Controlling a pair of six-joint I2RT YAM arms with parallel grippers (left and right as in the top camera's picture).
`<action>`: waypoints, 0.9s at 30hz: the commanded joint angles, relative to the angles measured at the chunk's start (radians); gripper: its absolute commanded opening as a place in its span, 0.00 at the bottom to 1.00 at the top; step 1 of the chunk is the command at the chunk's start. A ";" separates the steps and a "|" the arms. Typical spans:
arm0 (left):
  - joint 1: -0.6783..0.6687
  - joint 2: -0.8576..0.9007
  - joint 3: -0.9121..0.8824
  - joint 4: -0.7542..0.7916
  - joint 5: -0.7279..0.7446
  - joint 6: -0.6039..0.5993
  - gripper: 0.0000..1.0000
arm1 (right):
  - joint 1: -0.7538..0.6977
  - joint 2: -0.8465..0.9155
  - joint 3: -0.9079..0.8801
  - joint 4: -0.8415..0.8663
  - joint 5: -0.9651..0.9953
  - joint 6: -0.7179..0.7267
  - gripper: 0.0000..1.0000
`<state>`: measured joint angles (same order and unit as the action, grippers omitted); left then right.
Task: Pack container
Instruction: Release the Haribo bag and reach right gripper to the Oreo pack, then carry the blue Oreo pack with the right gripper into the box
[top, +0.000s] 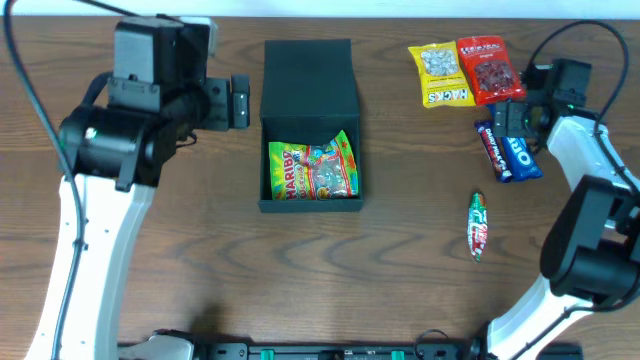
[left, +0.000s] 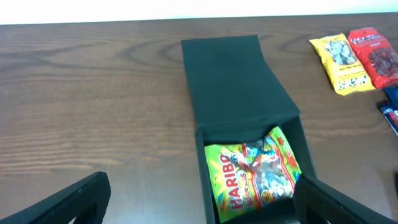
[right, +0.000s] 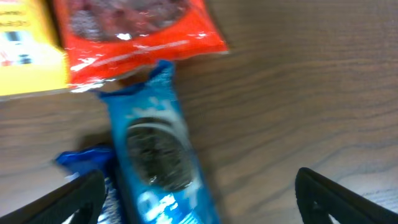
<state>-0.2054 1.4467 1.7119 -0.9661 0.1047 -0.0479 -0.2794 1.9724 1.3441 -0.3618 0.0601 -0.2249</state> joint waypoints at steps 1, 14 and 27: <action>0.004 0.022 0.010 0.031 0.001 -0.016 0.95 | -0.019 0.042 -0.006 0.014 -0.049 -0.011 0.91; 0.003 0.035 0.010 0.059 0.027 -0.070 0.95 | -0.022 0.122 -0.006 0.009 -0.169 -0.098 0.73; 0.003 0.034 0.010 0.058 0.049 -0.071 0.95 | -0.020 0.111 0.011 -0.003 -0.170 -0.058 0.27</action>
<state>-0.2054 1.4765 1.7119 -0.9089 0.1505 -0.1081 -0.2974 2.0804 1.3445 -0.3546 -0.0990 -0.3023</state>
